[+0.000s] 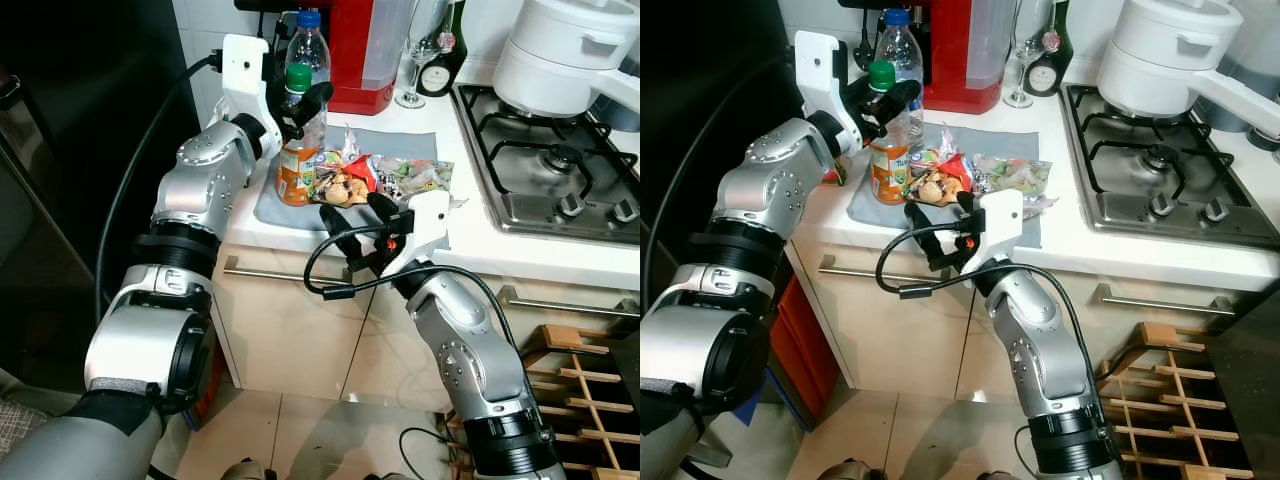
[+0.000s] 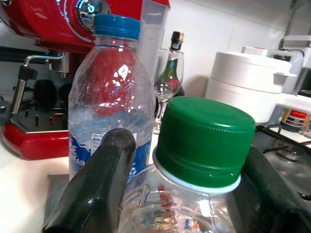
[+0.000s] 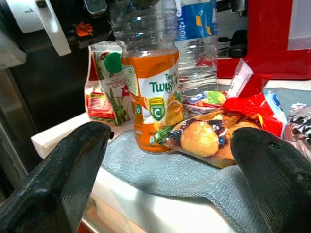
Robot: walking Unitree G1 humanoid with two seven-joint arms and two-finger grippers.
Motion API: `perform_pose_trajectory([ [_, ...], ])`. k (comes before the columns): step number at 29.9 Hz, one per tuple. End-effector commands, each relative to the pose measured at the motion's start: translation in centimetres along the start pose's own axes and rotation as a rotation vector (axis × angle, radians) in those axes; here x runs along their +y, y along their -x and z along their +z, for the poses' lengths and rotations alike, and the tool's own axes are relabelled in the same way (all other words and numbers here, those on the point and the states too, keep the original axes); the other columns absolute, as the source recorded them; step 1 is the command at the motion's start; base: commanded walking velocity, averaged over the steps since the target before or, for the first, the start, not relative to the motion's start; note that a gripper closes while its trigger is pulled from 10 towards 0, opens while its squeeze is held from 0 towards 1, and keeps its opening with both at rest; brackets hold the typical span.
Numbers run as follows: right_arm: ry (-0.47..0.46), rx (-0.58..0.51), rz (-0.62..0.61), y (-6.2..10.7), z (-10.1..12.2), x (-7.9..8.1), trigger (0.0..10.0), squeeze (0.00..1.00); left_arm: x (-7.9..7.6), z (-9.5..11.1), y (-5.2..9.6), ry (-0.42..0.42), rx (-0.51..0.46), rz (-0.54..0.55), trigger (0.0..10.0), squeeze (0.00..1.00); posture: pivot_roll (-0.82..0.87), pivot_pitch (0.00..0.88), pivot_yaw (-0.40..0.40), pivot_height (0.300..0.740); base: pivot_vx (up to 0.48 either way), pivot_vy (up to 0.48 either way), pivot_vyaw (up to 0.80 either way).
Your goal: Restocking fridge
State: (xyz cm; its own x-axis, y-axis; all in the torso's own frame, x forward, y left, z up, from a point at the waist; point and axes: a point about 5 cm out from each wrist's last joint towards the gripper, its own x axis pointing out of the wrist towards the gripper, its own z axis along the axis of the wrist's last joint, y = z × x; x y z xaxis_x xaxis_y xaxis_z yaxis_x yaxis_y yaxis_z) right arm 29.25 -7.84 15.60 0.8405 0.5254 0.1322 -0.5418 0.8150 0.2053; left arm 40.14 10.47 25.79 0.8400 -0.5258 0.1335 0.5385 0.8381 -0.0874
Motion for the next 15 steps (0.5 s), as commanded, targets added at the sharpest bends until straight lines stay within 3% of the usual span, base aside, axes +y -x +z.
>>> perform_pose_trajectory([
  [1,0.005,0.003,-0.026,0.3,-0.3,-0.5,10.0,0.0,-0.8,0.2,0.0,0.025,-0.032,-0.036,0.0,0.0,-0.03,0.0,0.027,0.74,0.0,0.0,0.0],
  [4,0.007,0.001,-0.03,0.3,-0.2,-0.7,10.0,0.0,-1.4,1.8,0.2,-0.001,-0.118,-0.058,0.0,0.0,-0.02,0.0,0.027,0.74,0.0,0.0,0.0],
  [6,0.019,0.0,-0.033,0.3,-0.3,-0.9,10.0,0.0,-2.0,4.0,0.9,-0.014,-0.238,-0.078,0.0,0.0,-0.02,0.0,0.025,0.74,0.0,0.0,0.0],
  [12,0.023,-0.001,-0.029,-0.2,-0.2,-1.0,10.0,0.0,-1.9,6.7,2.5,-0.052,-0.364,-0.091,0.0,0.0,0.01,0.0,0.004,0.74,0.0,0.0,0.0],
  [15,0.031,-0.004,-0.018,-0.8,-0.1,-1.1,10.0,0.0,-1.8,6.9,3.4,-0.072,-0.374,-0.077,0.0,0.0,0.02,0.0,-0.006,0.74,0.0,0.0,0.0],
])
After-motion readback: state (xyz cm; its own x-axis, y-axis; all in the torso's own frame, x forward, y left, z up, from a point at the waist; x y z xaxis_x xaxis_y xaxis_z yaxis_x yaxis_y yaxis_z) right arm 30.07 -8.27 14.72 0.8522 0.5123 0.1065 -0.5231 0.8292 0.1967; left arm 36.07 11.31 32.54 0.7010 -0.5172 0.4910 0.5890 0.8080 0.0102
